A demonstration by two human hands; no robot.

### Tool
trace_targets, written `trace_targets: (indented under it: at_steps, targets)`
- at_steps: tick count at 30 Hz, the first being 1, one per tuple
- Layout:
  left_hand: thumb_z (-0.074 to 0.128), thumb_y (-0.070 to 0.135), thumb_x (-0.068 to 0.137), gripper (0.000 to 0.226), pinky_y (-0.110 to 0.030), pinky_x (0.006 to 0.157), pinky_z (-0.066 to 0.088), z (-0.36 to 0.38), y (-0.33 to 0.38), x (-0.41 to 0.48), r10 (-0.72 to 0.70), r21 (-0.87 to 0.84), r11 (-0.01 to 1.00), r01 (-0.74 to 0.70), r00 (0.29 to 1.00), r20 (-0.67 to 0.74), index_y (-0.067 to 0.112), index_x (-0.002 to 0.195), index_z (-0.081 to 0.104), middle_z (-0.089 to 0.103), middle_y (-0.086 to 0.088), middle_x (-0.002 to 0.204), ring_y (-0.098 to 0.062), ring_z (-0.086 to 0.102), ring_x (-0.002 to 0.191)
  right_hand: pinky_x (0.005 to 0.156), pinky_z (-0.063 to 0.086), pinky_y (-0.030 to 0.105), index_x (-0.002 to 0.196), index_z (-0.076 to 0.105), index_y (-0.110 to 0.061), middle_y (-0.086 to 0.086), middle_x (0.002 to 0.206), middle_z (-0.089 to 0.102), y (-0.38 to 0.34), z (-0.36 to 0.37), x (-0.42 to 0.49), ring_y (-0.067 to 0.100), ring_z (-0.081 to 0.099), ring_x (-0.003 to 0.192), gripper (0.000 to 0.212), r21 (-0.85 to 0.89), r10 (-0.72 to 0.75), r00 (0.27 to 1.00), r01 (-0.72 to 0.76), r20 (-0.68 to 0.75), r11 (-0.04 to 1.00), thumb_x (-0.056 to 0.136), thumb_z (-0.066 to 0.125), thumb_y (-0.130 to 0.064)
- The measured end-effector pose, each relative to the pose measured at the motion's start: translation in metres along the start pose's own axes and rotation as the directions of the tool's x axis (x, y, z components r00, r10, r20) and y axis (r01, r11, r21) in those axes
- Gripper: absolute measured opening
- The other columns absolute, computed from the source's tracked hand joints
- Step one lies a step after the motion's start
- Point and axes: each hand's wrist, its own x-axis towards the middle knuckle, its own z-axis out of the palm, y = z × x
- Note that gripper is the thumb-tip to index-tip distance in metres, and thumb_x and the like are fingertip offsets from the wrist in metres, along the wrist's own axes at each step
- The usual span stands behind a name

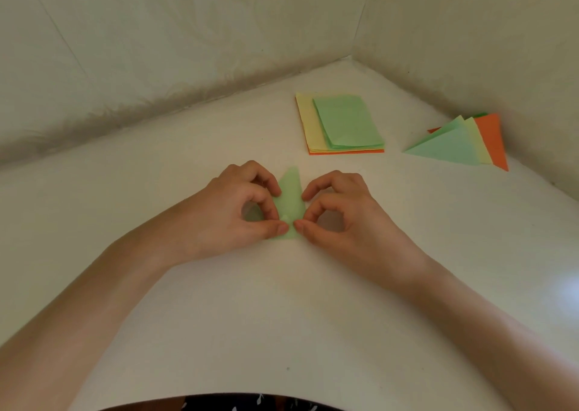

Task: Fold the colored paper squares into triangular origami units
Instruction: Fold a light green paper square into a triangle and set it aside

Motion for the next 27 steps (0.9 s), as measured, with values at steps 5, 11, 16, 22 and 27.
trace_targets:
  at_steps: [5,11,16,22,27]
  targets:
    - [0.066,0.052,0.065,0.017,-0.020,0.092,0.032,0.002,0.000,0.000,0.003,0.000,1.000,-0.003,1.000,-0.027,0.035,0.063,0.062,0.046,0.025,0.103,0.006,0.040,0.104,0.087,0.028,0.005,0.070,0.063,-0.020,-0.003,0.099,0.056,0.003,0.007,0.000,0.009,0.038,0.101,0.014,-0.057,-0.059,0.997,0.056,-0.057,0.997,0.077,0.062,-0.032]
    - [0.065,0.050,0.065,0.017,-0.015,0.090,0.032,0.006,0.001,0.000,0.018,0.037,0.999,-0.016,0.998,-0.059,0.034,0.063,0.059,0.045,0.026,0.102,0.005,0.040,0.104,0.084,0.036,0.021,0.070,0.062,-0.013,0.002,0.095,0.059,0.005,0.015,0.000,0.014,0.042,0.098,0.026,-0.215,-0.181,0.972,0.147,-0.148,0.966,0.078,0.052,-0.036]
    - [0.051,0.061,0.065,0.025,-0.021,0.090,0.033,0.007,-0.003,-0.002,0.115,0.091,0.990,-0.109,0.992,-0.059,0.037,0.074,0.050,0.044,0.021,0.104,-0.003,0.040,0.100,0.085,0.035,0.024,0.083,0.058,-0.013,0.003,0.099,0.055,0.008,0.013,0.002,0.017,0.040,0.098,0.028,-0.251,-0.190,0.978,0.163,-0.091,0.954,0.080,0.047,-0.038]
    - [0.047,0.042,0.090,0.013,-0.032,0.086,0.039,-0.001,-0.016,-0.021,0.367,0.235,0.907,-0.349,0.930,-0.034,0.036,0.097,0.056,0.055,0.009,0.112,-0.007,0.050,0.101,0.099,0.032,0.028,0.103,0.063,-0.019,0.007,0.114,0.051,0.013,0.001,0.000,0.023,0.040,0.114,0.025,-0.208,-0.283,0.958,0.288,0.055,0.935,0.088,0.048,-0.033]
    - [0.044,0.022,0.092,0.031,-0.031,0.086,0.042,-0.002,-0.022,-0.041,0.509,0.526,0.724,-0.446,0.860,0.028,0.020,0.116,0.064,0.062,0.002,0.117,-0.014,0.057,0.102,0.106,0.030,0.042,0.106,0.072,-0.022,0.011,0.116,0.059,0.020,-0.012,-0.004,0.031,0.047,0.118,0.032,-0.372,-0.513,0.840,0.539,0.175,0.755,0.092,0.044,-0.012]
